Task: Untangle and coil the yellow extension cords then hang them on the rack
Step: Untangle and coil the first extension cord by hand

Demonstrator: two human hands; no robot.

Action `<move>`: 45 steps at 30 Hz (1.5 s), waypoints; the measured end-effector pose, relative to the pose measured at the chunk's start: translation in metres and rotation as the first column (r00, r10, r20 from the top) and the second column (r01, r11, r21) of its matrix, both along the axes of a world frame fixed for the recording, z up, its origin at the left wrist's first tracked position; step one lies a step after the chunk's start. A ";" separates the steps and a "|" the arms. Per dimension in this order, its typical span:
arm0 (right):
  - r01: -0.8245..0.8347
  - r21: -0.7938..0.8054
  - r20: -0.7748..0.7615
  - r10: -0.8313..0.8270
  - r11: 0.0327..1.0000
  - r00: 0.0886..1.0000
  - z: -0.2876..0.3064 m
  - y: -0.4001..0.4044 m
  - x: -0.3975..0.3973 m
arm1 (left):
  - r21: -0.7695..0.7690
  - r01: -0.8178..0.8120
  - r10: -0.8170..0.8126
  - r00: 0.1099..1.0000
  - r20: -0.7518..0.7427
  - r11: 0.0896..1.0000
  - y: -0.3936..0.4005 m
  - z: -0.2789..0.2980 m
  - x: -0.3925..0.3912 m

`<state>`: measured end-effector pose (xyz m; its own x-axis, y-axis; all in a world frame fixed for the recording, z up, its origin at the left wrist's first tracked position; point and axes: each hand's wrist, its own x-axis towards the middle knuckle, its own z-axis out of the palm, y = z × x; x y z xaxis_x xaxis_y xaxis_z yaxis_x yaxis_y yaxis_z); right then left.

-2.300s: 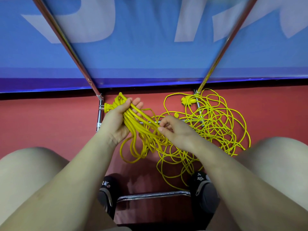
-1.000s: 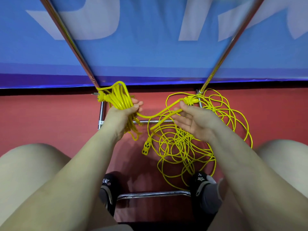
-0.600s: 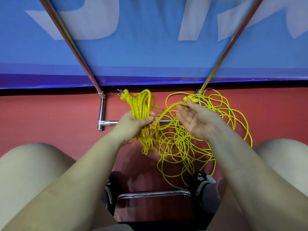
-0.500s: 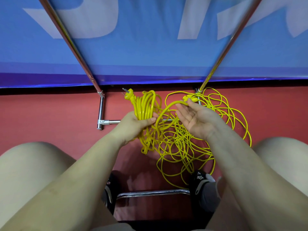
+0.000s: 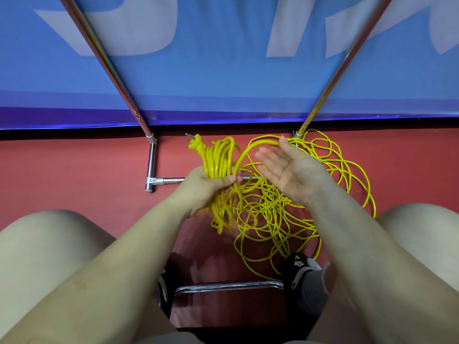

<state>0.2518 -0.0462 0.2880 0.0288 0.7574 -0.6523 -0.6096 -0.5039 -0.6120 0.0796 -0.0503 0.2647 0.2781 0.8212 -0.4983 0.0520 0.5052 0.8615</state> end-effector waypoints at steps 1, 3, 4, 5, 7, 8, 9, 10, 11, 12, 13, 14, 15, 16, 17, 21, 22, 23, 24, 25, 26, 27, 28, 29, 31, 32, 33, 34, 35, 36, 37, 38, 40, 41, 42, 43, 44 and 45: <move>-0.087 0.002 0.081 0.087 0.996 0.993 -0.001 -0.001 0.000 | -0.016 -0.048 0.048 0.999 0.010 0.999 0.001 -0.001 0.000; -0.294 -0.030 0.330 0.287 0.955 0.899 -0.005 -0.005 -0.004 | -0.050 -0.145 0.147 0.988 0.052 0.988 0.005 -0.005 -0.003; -0.401 -0.061 0.479 0.379 0.914 0.792 -0.009 -0.008 -0.007 | -0.068 -0.192 0.197 0.978 0.069 0.979 0.007 -0.006 -0.004; -0.502 -0.100 0.626 0.447 0.859 0.639 -0.013 -0.011 -0.008 | -0.089 -0.242 0.249 0.964 0.089 0.966 0.009 -0.007 -0.006; -0.659 -0.217 0.816 0.505 0.720 0.282 -0.024 -0.016 -0.009 | -0.148 -0.333 0.354 0.923 0.153 0.931 0.014 -0.006 -0.008; -0.703 -0.283 0.842 0.520 0.653 0.143 -0.027 -0.019 -0.009 | -0.178 -0.363 0.395 0.898 0.194 0.914 0.016 -0.005 -0.009; -0.725 -0.328 0.840 0.537 0.606 0.069 -0.029 -0.021 -0.009 | -0.201 -0.377 0.417 0.880 0.227 0.904 0.017 -0.005 -0.009; -0.741 -0.337 0.827 0.559 0.580 0.061 -0.030 -0.022 -0.010 | -0.221 -0.373 0.423 0.869 0.258 0.901 0.018 -0.003 -0.010; -0.753 -0.322 0.815 0.573 0.574 0.089 -0.031 -0.024 -0.011 | -0.232 -0.361 0.417 0.866 0.275 0.903 0.018 -0.004 -0.010; -0.759 -0.295 0.813 0.570 0.580 0.120 -0.031 -0.024 -0.012 | -0.240 -0.352 0.413 0.864 0.289 0.905 0.018 -0.003 -0.010; -0.764 -0.274 0.818 0.559 0.584 0.134 -0.031 -0.025 -0.014 | -0.243 -0.348 0.411 0.861 0.298 0.905 0.019 -0.003 -0.010; -0.774 -0.246 0.834 0.535 0.583 0.138 -0.033 -0.025 -0.015 | -0.244 -0.354 0.418 0.856 0.306 0.903 0.019 -0.002 -0.010; -0.781 -0.229 0.849 0.512 0.581 0.132 -0.033 -0.025 -0.016 | -0.240 -0.361 0.423 0.851 0.311 0.901 0.019 -0.001 -0.009; -0.784 -0.215 0.864 0.487 0.583 0.125 -0.034 -0.024 -0.016 | -0.237 -0.368 0.430 0.845 0.318 0.899 0.019 0.000 -0.009; -0.784 -0.207 0.877 0.467 0.585 0.117 -0.032 -0.024 -0.017 | -0.236 -0.378 0.439 0.838 0.323 0.895 0.019 0.000 -0.010; -0.780 -0.145 0.898 0.412 0.609 0.155 -0.029 -0.021 -0.014 | -0.192 -0.433 0.472 0.835 0.283 0.881 0.021 -0.001 -0.011; -0.769 -0.088 0.876 0.417 0.633 0.243 -0.027 -0.020 -0.015 | -0.182 -0.440 0.475 0.840 0.263 0.879 0.022 -0.002 -0.012; -0.739 -0.032 0.829 0.431 0.673 0.356 -0.023 -0.019 -0.016 | -0.175 -0.438 0.470 0.848 0.245 0.882 0.022 -0.004 -0.013; -0.690 0.017 0.761 0.438 0.724 0.479 -0.018 -0.018 -0.017 | -0.166 -0.426 0.455 0.860 0.231 0.889 0.022 -0.005 -0.013; -0.633 0.047 0.683 0.438 0.773 0.584 -0.014 -0.016 -0.017 | -0.151 -0.408 0.433 0.875 0.217 0.901 0.022 -0.007 -0.014; -0.571 0.066 0.602 0.424 0.819 0.677 -0.009 -0.014 -0.016 | -0.134 -0.389 0.409 0.890 0.199 0.911 0.021 -0.009 -0.014; -0.508 0.083 0.523 0.396 0.857 0.755 -0.005 -0.013 -0.014 | -0.113 -0.376 0.391 0.904 0.174 0.920 0.020 -0.010 -0.014; -0.443 0.095 0.438 0.362 0.891 0.823 -0.003 -0.011 -0.011 | -0.094 -0.363 0.374 0.915 0.152 0.927 0.019 -0.011 -0.013; -0.372 0.096 0.346 0.320 0.923 0.882 -0.003 -0.010 -0.009 | -0.078 -0.347 0.355 0.925 0.138 0.935 0.018 -0.013 -0.012; -0.232 0.049 0.174 0.220 0.971 0.960 -0.001 -0.006 -0.006 | -0.057 -0.300 0.305 0.941 0.146 0.952 0.015 -0.012 -0.009; -0.175 0.016 0.111 0.172 0.984 0.979 -0.001 -0.006 -0.006 | -0.049 -0.274 0.279 0.949 0.150 0.960 0.014 -0.010 -0.008; -0.131 -0.009 0.060 0.131 0.991 0.990 -0.001 -0.004 -0.007 | -0.040 -0.243 0.246 0.958 0.145 0.969 0.012 -0.008 -0.007; -0.091 -0.024 0.017 0.091 0.996 0.996 0.000 -0.004 -0.007 | -0.034 -0.204 0.206 0.970 0.129 0.978 0.010 -0.007 -0.006; -0.059 -0.031 -0.012 0.059 0.998 0.998 0.001 -0.004 -0.006 | -0.024 -0.160 0.161 0.981 0.104 0.987 0.008 -0.005 -0.005; -0.034 -0.035 -0.033 0.033 0.999 0.999 0.001 -0.004 -0.006 | -0.008 -0.114 0.115 0.991 0.070 0.993 0.005 -0.004 -0.005; -0.012 -0.039 -0.049 0.010 0.999 0.999 0.001 -0.004 -0.005 | 0.010 -0.069 0.069 0.997 0.025 0.998 0.004 -0.003 -0.004; 0.011 -0.046 -0.069 -0.015 0.999 0.998 0.001 -0.004 -0.004 | 0.021 -0.030 0.031 0.999 -0.016 0.999 0.002 -0.002 -0.003; 0.051 -0.062 -0.102 -0.057 0.997 0.993 0.000 -0.003 -0.003 | 0.004 0.018 -0.018 1.000 -0.022 1.000 -0.002 0.001 0.000; 0.065 -0.067 -0.115 -0.072 0.996 0.991 0.000 -0.003 -0.002 | -0.008 0.044 -0.044 0.999 0.000 0.999 -0.003 0.001 0.002; 0.076 -0.067 -0.126 -0.084 0.995 0.988 0.001 -0.003 -0.002 | -0.014 0.071 -0.071 0.997 0.017 0.997 -0.005 0.001 0.004; 0.080 -0.058 -0.133 -0.088 0.995 0.987 0.001 -0.003 -0.003 | -0.010 0.099 -0.099 0.995 0.024 0.995 -0.006 -0.001 0.005; 0.078 -0.039 -0.139 -0.082 0.996 0.987 0.002 -0.002 -0.003 | -0.001 0.120 -0.120 0.992 0.024 0.993 -0.007 -0.003 0.005; 0.071 -0.015 -0.142 -0.072 0.997 0.987 0.003 -0.001 -0.003 | 0.008 0.131 -0.131 0.991 0.020 0.991 -0.007 -0.005 0.005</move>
<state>0.2492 -0.0477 0.2907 -0.0112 0.7501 -0.6612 -0.7249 -0.4615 -0.5114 0.0846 -0.0574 0.2594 0.3936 0.7802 -0.4862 0.0998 0.4895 0.8663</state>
